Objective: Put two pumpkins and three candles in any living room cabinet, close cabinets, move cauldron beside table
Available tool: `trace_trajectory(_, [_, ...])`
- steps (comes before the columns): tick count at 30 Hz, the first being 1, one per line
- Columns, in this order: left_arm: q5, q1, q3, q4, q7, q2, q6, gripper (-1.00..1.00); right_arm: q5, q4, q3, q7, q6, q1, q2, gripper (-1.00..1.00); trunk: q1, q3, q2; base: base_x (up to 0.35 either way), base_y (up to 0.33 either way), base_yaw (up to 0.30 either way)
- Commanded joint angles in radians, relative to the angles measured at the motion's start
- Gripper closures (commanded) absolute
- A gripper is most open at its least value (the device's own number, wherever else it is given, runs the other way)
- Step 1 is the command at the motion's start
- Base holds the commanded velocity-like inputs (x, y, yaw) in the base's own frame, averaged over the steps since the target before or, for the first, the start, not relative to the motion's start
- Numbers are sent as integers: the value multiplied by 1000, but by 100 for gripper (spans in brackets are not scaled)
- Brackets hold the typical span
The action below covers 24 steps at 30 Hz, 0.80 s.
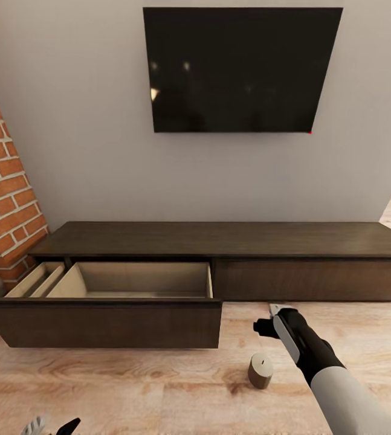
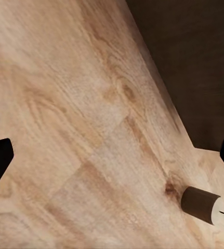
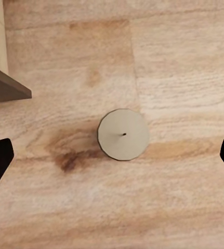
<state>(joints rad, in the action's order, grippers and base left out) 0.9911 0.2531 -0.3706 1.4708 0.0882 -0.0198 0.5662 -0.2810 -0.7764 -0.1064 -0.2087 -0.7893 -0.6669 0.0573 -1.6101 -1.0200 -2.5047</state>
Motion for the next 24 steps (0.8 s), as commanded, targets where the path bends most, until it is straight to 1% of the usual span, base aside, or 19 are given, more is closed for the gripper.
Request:
trace_trajectory(1, [11, 1, 0, 5, 6, 0, 4, -100, -9, -1, -6, -7, 0, 0, 1, -100, 0, -5, -1, 0, 0, 0])
trace_trajectory(4, [11, 1, 0, 11, 2, -2, 4, -100, -7, -1, -8, -5, 5, 0, 1, -100, -2, -16, -1, 0, 0, 0])
trace_trajectory(7, [11, -1, -3, 27, 2, -11, 11, -100, -5, -8, -8, -4, 21, 4, 0, -100, -3, -28, -2, 0, 0, 0])
trace_trajectory(9, [13, -5, -4, 55, 2, -14, 22, -100, -5, -10, -8, -3, 26, 4, 0, -100, -4, -36, -3, 0, 0, 0])
trace_trajectory(10, [14, -12, -6, 86, 3, -16, 49, -100, -5, -11, -9, -4, 30, 5, 0, -100, -4, -40, -3, 0, 0, 0])
trace_trajectory(11, [16, -24, -14, 104, 4, -20, 91, -100, -5, -11, -14, -4, 32, 5, -1, -100, -5, -43, -3, 0, 0, 0])
trace_trajectory(12, [17, -33, -24, 110, 5, -23, 111, -100, -5, -12, -18, -5, 32, 5, -1, -100, -5, -47, -3, 0, 0, 0])
trace_trajectory(14, [17, -49, -57, 117, 5, -29, 143, -100, -4, -12, -28, -6, 32, 5, -1, -100, -6, -55, -4, 0, 0, 0])
trace_trajectory(17, [19, -67, -124, 122, 6, -36, 175, -100, -4, -14, -40, -7, 30, 6, -1, -100, -7, -67, -4, 0, 0, 0])
trace_trajectory(18, [23, -84, -207, 126, 6, -46, 196, -100, -5, -16, -48, -7, 28, 6, -1, -100, -8, -71, -5, 0, 0, 0])
trace_trajectory(20, [24, -89, -241, 126, 4, -48, 201, -100, -5, -16, -50, -7, 28, 6, -1, -100, -8, -71, -5, 0, 0, 0])
trace_trajectory(22, [25, -92, -263, 125, -1, -47, 201, -100, -6, -16, -51, -7, 28, 6, -1, -100, -8, -71, -5, 0, 0, 0])
trace_trajectory(23, [23, -88, -280, 125, -6, -43, 204, -100, -6, -19, -52, -8, 28, 6, -1, -100, -8, -71, -5, 0, 0, 0])
trace_trajectory(24, [21, -85, -283, 124, -7, -42, 205, -100, -6, -21, -53, -8, 28, 6, -1, -100, -8, -71, -5, 0, 0, 0])
